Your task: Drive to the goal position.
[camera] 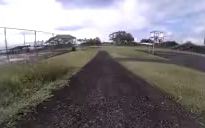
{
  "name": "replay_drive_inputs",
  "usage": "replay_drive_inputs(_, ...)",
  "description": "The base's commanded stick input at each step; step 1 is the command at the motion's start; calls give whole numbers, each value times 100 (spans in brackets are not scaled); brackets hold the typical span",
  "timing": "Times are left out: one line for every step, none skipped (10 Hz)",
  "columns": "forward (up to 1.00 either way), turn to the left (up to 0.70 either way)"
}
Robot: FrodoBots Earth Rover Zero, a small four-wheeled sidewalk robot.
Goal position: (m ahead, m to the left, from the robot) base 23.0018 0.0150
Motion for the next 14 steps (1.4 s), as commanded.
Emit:
replay_drive_inputs(50,0)
replay_drive_inputs(50,0)
replay_drive_inputs(50,0)
replay_drive_inputs(50,0)
replay_drive_inputs(50,0)
replay_drive_inputs(50,0)
replay_drive_inputs(50,0)
replay_drive_inputs(50,0)
replay_drive_inputs(50,0)
replay_drive_inputs(50,0)
replay_drive_inputs(50,0)
replay_drive_inputs(50,0)
replay_drive_inputs(50,0)
replay_drive_inputs(50,0)
